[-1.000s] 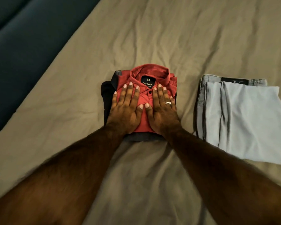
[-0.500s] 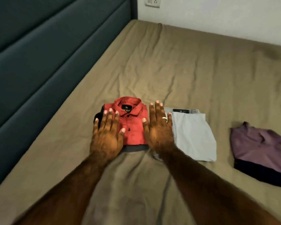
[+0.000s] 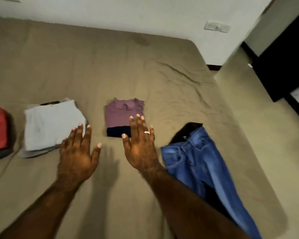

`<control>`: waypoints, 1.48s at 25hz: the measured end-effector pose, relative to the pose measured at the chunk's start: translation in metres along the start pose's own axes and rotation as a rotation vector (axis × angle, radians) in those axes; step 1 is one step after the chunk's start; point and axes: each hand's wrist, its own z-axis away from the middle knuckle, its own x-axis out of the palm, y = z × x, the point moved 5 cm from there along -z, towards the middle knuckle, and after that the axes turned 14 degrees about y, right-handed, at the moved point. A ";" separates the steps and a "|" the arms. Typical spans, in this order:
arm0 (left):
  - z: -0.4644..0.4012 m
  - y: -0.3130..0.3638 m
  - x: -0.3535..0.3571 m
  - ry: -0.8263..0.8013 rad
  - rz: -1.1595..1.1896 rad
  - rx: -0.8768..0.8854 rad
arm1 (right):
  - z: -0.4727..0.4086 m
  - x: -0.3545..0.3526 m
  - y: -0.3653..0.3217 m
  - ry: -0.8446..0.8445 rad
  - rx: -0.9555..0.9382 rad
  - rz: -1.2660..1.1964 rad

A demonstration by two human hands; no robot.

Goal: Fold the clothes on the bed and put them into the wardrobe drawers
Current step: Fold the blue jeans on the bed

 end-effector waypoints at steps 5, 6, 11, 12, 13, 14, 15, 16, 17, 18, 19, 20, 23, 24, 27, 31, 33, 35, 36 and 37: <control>0.026 0.237 0.079 -0.186 0.146 0.197 | 0.050 -0.126 0.213 0.072 0.223 0.164; 0.030 0.264 0.091 -0.222 0.161 0.231 | 0.062 -0.139 0.236 0.073 0.273 0.200; 0.059 0.353 0.174 -0.436 0.109 0.352 | 0.114 -0.147 0.340 -0.006 0.426 0.273; 0.059 0.360 0.185 -0.469 0.125 0.354 | 0.115 -0.142 0.350 -0.035 0.433 0.279; 0.062 0.366 0.205 -0.510 0.138 0.354 | 0.120 -0.133 0.365 -0.063 0.457 0.286; 0.063 0.369 0.220 -0.551 0.152 0.349 | 0.122 -0.127 0.376 -0.091 0.471 0.304; 0.065 0.372 0.237 -0.591 0.159 0.340 | 0.125 -0.118 0.389 -0.121 0.494 0.312; 0.069 0.372 0.262 -0.629 0.158 0.337 | 0.131 -0.103 0.406 -0.156 0.529 0.308; 0.071 0.370 0.288 -0.645 0.159 0.330 | 0.138 -0.084 0.419 -0.192 0.565 0.291; 0.066 0.370 0.299 -0.648 0.162 0.318 | 0.139 -0.076 0.425 -0.229 0.590 0.266; 0.065 0.368 0.313 -0.643 0.157 0.298 | 0.146 -0.062 0.430 -0.254 0.608 0.231; 0.059 0.370 0.321 -0.615 0.140 0.289 | 0.149 -0.054 0.431 -0.258 0.613 0.197; 0.054 0.373 0.340 -0.609 0.024 0.272 | 0.162 -0.039 0.438 -0.228 0.702 0.130; 0.056 0.374 0.344 -0.642 0.029 0.236 | 0.168 -0.038 0.441 -0.185 0.732 0.128; 0.061 0.375 0.328 -0.687 0.167 0.169 | 0.171 -0.062 0.427 -0.044 0.745 0.129; 0.032 0.386 0.280 -0.623 0.322 0.014 | 0.142 -0.112 0.411 0.000 0.733 0.092; 0.008 0.406 0.242 -0.670 0.346 -0.005 | 0.119 -0.151 0.395 0.014 0.687 0.091; -0.004 0.427 0.210 -0.760 0.381 0.032 | 0.101 -0.187 0.378 0.075 0.632 0.073; -0.008 0.436 0.194 -0.819 0.371 0.067 | 0.092 -0.206 0.369 0.106 0.609 0.058; -0.004 0.444 0.185 -0.880 0.378 0.140 | 0.090 -0.217 0.362 0.138 0.586 0.031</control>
